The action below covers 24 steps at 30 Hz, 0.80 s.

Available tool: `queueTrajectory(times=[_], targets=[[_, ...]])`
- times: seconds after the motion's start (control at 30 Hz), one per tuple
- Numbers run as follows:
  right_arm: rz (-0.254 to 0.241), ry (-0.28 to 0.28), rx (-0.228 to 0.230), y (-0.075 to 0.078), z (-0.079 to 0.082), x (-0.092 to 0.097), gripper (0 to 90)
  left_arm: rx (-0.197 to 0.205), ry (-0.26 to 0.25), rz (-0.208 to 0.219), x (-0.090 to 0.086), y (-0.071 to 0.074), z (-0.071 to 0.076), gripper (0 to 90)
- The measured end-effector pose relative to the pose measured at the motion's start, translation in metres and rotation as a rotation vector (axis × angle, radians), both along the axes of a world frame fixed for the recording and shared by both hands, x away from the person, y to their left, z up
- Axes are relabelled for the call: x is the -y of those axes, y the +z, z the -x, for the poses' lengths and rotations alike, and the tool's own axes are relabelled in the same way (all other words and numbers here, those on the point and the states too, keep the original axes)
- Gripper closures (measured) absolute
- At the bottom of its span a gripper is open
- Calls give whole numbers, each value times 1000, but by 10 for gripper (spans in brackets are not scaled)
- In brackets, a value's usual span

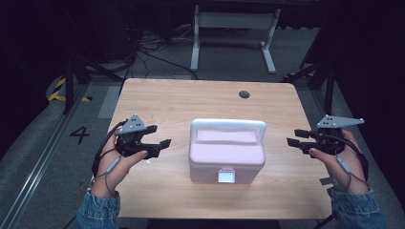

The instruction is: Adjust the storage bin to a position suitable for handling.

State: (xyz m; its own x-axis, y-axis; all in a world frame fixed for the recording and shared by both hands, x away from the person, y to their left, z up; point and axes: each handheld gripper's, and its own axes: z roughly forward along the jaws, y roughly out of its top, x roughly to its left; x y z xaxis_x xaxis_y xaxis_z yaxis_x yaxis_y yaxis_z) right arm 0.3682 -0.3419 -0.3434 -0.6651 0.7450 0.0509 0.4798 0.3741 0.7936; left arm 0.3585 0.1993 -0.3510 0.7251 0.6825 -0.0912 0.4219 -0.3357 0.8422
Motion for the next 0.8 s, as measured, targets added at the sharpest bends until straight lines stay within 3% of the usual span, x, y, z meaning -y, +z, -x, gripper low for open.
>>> queueTrajectory(times=[0.13, 0.27, 0.5, 0.8], targets=[[5, -1, 0, 0, 1, 2, 496, 12, -20, -8, 7, 7, 1, 277], [2, 0, -2, 0, 1, 2, 495, 20, -41, 19, 15, 12, 1, 278], [3, -4, -4, 0, 4, 3, 494, 42, -76, 29, 32, 20, -6, 281], [1, -14, -4, -1, 6, 6, 493, 46, -97, 60, 57, 17, -15, 285]])
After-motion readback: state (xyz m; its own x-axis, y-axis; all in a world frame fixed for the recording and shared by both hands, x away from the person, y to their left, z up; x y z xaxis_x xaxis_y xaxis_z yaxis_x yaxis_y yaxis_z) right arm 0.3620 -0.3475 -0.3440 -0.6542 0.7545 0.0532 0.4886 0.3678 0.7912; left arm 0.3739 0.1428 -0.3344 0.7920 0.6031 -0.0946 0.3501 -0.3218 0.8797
